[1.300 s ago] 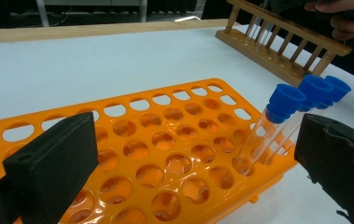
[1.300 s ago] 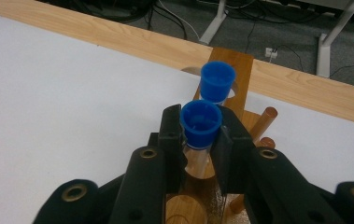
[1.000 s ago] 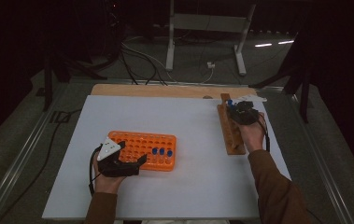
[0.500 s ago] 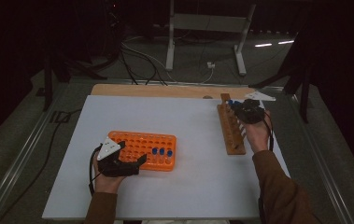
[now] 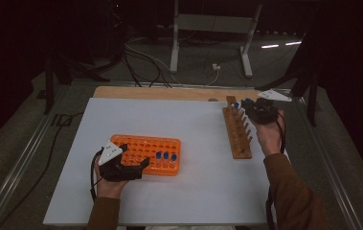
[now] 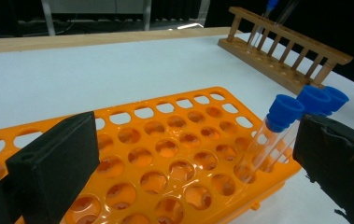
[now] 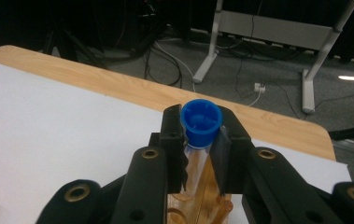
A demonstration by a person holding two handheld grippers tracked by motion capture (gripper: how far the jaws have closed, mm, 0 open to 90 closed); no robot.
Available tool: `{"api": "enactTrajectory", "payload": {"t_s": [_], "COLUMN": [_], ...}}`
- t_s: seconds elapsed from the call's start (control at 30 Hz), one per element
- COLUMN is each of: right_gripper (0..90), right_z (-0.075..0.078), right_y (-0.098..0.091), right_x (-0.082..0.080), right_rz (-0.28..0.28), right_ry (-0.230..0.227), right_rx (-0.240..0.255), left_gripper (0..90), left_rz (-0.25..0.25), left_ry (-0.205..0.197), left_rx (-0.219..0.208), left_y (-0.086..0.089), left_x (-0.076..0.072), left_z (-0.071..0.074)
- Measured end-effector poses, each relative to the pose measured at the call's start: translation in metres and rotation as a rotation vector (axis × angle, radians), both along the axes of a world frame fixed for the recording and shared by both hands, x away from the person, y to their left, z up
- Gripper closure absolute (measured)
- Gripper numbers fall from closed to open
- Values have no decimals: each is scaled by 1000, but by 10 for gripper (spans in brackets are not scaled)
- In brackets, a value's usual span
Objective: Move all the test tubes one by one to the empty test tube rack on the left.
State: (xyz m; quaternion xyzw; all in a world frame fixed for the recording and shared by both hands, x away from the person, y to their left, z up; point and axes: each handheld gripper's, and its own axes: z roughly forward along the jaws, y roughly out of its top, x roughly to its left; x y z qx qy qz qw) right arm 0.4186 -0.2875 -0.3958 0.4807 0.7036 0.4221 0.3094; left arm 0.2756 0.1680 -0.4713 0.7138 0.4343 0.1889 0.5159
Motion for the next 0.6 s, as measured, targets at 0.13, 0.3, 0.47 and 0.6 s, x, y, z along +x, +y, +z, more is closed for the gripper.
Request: {"api": "enactTrajectory", "payload": {"t_s": [0.13, 0.3, 0.47, 0.6], "right_gripper": [764, 765, 765, 764], "right_z": [5, 6, 5, 4], "right_y": [3, 11, 26, 40], "right_x": [-3, -6, -9, -12], "right_rz": [11, 44, 90, 131], "right_ry": [-9, 0, 10, 19], "right_rx": [8, 42, 33, 39], "left_gripper": [14, 13, 13, 14], "left_rz": [3, 16, 32, 42], "left_ry": [2, -1, -11, -14], "left_rx": [1, 6, 7, 2], "left_y": [0, 0, 2, 2], "left_x": [0, 1, 1, 1], "left_z": [0, -1, 0, 1]}}
